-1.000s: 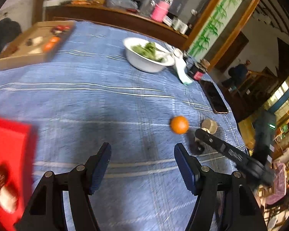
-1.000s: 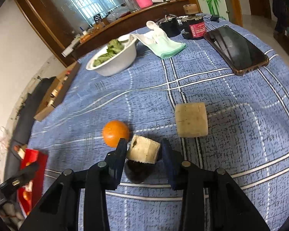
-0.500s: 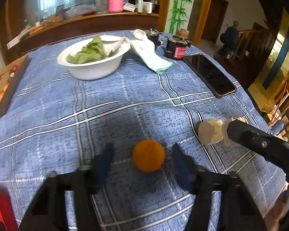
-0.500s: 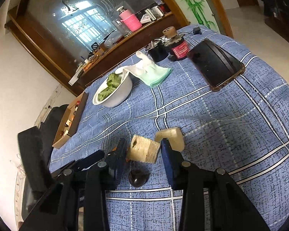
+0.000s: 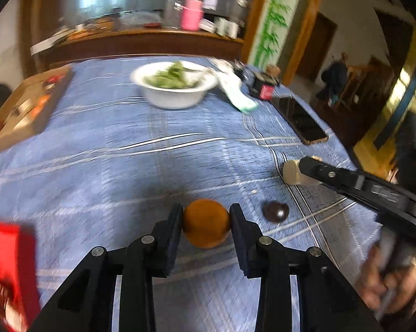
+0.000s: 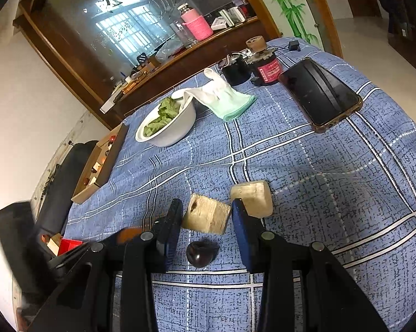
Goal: Organize fruits
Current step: 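Carry the orange and root slice over the red tray and open both tools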
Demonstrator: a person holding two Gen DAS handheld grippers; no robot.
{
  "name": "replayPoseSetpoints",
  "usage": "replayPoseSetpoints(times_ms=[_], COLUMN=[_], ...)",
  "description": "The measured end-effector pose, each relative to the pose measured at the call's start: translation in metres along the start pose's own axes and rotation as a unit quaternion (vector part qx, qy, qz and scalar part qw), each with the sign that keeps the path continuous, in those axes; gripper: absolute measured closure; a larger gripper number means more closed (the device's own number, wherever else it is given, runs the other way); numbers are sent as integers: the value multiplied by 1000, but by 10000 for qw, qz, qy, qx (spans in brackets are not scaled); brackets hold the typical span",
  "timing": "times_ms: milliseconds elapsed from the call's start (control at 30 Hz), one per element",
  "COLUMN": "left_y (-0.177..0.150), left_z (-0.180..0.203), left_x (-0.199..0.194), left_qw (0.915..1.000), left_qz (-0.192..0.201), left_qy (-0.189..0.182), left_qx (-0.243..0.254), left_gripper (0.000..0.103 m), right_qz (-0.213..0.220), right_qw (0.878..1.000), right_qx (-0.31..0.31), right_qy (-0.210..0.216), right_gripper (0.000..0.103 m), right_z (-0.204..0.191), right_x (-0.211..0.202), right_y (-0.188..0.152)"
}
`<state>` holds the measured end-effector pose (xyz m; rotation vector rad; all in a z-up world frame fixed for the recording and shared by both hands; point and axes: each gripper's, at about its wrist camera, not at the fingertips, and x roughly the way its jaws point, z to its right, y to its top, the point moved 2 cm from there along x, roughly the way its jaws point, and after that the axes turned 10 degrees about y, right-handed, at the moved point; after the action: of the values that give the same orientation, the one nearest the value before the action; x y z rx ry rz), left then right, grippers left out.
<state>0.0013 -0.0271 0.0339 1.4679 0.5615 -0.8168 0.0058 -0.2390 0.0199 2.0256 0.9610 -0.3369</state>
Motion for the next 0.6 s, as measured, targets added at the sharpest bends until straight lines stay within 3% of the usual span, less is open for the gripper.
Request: replayPoseSetpoints(times_ms=[167,467,600], left_y=[-22,-83,-114], left_z=[-64,-194,-235], left_x=[-50,-130,-141], left_qw=[9963,9714,9618], left_qz=[312,695,631], left_qy=[204,940,1284], left_qx=[-769,-2065,-2334], left_gripper=[68,67,67], right_qz=[-79,-390,-604], right_qw=[9998,9917,9876], right_qx=[-193,-1132,-1432], right_qy=[-38,-462,-218], right_gripper=[68,68,68], right_z=[-8,-49,-89], right_x=[5,28,33], right_y=[-8,-38,-55])
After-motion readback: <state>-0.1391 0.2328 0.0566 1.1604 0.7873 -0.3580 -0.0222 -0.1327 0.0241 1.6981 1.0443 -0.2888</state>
